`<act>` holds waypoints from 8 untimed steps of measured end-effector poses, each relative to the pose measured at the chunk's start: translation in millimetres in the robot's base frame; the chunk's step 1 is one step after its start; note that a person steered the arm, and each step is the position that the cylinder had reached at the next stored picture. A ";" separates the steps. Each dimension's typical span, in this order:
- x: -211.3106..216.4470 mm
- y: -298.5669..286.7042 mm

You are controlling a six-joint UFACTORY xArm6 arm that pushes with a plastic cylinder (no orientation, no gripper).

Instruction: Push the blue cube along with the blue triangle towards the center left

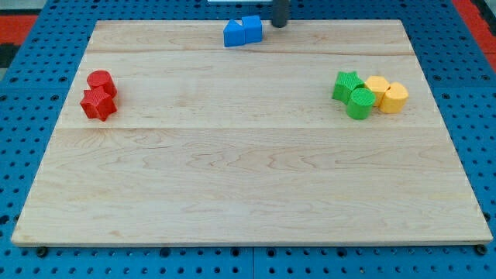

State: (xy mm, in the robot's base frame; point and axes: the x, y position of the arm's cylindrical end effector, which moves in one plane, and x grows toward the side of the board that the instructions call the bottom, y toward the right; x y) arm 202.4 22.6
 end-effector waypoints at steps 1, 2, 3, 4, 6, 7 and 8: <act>30.9 -41.7; 51.6 -88.7; 57.0 -118.5; 8.3 -68.8; 4.7 -90.3; 24.1 -111.7; 17.7 -129.2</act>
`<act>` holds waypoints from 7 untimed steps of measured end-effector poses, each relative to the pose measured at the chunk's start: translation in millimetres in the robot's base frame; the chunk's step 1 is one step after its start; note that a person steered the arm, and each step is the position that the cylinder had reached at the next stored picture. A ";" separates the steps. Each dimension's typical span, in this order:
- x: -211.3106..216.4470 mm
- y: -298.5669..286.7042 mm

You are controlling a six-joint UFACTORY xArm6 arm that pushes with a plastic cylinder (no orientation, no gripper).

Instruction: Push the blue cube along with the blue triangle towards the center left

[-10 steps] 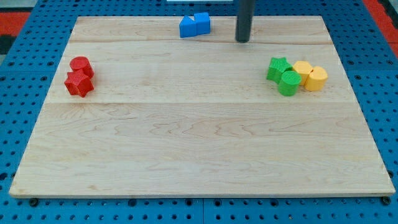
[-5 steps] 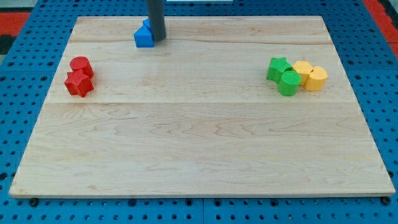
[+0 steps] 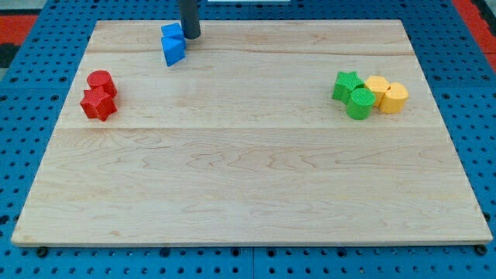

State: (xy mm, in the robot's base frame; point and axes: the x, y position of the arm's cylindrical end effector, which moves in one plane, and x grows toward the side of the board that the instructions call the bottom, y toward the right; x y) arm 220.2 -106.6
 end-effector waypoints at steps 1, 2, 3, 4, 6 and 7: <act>-27.7 -16.0; -24.2 -28.9; 6.3 -27.6; 28.7 -27.5; 76.8 -25.2; 107.3 -25.3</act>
State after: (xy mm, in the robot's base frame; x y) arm 327.5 -131.9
